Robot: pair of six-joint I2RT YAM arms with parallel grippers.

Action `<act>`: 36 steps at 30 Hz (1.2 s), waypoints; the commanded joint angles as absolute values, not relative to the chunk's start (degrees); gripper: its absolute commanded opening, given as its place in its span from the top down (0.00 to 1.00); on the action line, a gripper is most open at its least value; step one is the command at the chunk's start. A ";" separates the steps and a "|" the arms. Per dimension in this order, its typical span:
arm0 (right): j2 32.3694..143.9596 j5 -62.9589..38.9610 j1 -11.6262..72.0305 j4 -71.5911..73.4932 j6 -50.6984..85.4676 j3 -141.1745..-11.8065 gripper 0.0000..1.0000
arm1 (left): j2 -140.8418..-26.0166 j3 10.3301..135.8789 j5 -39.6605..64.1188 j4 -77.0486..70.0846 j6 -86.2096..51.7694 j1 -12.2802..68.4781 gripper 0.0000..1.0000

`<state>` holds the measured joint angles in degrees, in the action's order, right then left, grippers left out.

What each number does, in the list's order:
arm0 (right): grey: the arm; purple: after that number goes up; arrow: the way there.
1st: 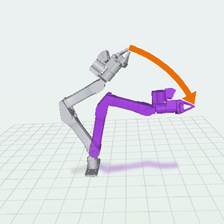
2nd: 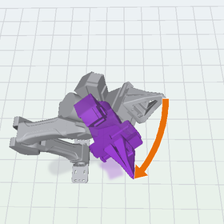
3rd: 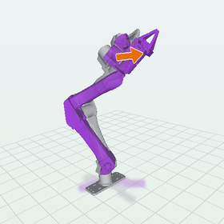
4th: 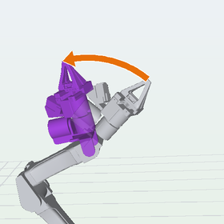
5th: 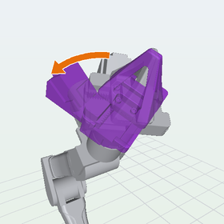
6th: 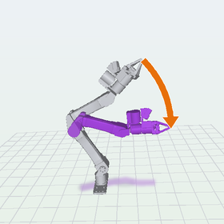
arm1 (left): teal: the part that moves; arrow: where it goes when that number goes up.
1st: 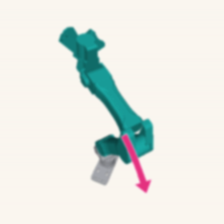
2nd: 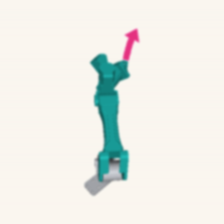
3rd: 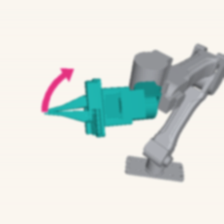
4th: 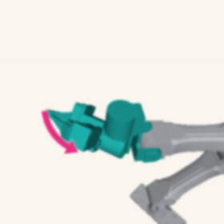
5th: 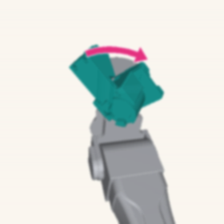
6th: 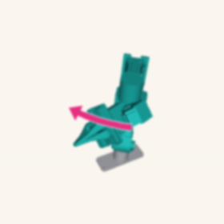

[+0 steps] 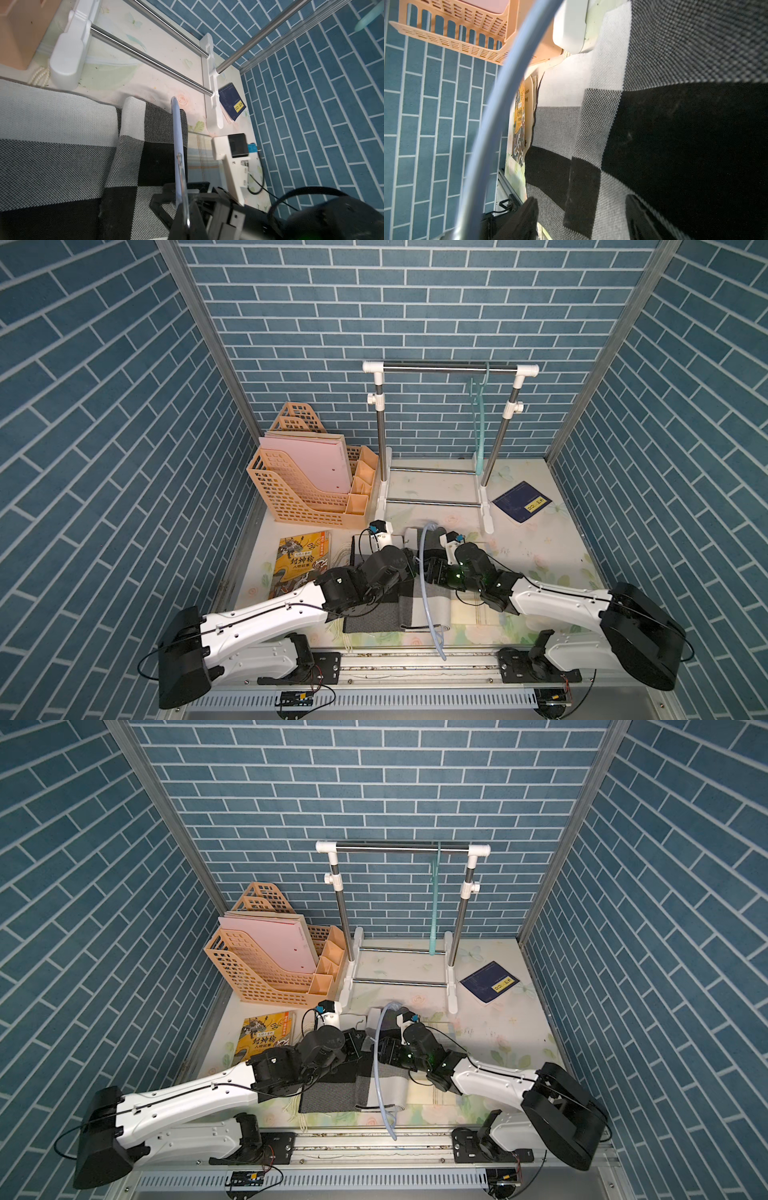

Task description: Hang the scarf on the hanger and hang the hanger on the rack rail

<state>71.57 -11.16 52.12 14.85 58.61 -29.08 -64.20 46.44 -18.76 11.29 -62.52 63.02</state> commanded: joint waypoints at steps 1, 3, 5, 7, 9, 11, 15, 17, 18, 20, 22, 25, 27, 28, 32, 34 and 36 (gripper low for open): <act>65.37 -10.29 51.68 4.53 52.54 -31.23 0.28 | -64.71 46.71 -20.57 12.05 -62.56 63.18 1.00; 61.59 -8.44 51.27 -1.98 50.41 -31.77 0.27 | -65.43 47.62 -21.06 13.21 -62.43 63.15 1.00; 57.43 -5.14 51.28 -8.49 48.03 -32.87 0.27 | -66.41 48.80 -21.56 14.47 -62.24 63.18 1.00; 52.85 -0.98 51.46 -13.41 46.22 -34.20 0.27 | -67.85 50.64 -22.12 16.12 -61.91 63.13 1.00; 49.52 1.57 52.54 -16.70 45.92 -35.41 0.28 | -69.94 53.62 -22.88 18.80 -61.92 63.23 1.00; 48.44 5.12 55.11 -18.21 46.87 -36.30 0.27 | -72.47 57.19 -23.59 21.90 -61.84 63.54 1.00; 50.85 16.67 65.43 -14.59 49.88 -35.56 0.26 | -77.48 63.31 -25.35 25.85 -61.68 65.08 1.00; 53.15 21.96 69.23 -11.68 50.80 -35.31 0.26 | -79.21 65.29 -25.85 26.82 -61.62 65.50 1.00; 54.10 23.89 70.43 -9.08 51.00 -35.02 0.25 | -79.97 66.03 -25.98 27.21 -61.76 65.60 1.00; 55.70 26.99 72.39 -5.51 51.96 -34.05 0.25 | -81.04 66.96 -26.10 27.42 -61.85 65.78 1.00; 57.78 29.76 72.75 -3.89 53.11 -33.38 0.25 | -81.73 67.31 -25.90 27.02 -62.02 66.04 1.00; 60.85 33.65 72.77 -2.47 54.24 -32.96 0.25 | -82.41 67.48 -25.61 26.40 -62.13 66.39 1.00; 63.32 33.99 72.69 -1.34 53.93 -33.08 0.26 | -82.63 67.43 -25.26 26.09 -62.22 66.57 1.00; 64.64 34.54 72.75 -1.58 53.89 -33.58 0.26 | -82.70 67.39 -25.17 26.00 -62.25 66.61 1.00; 68.73 36.43 72.50 -3.44 53.95 -35.67 0.28 | -82.66 67.27 -24.99 25.76 -62.23 66.71 1.00; 70.13 37.04 72.02 -5.73 54.45 -36.83 0.28 | -82.60 67.28 -24.76 25.30 -62.17 66.80 0.95; 70.30 38.16 71.61 -8.28 55.33 -37.33 0.30 | -82.62 67.24 -24.26 24.83 -61.83 66.79 0.89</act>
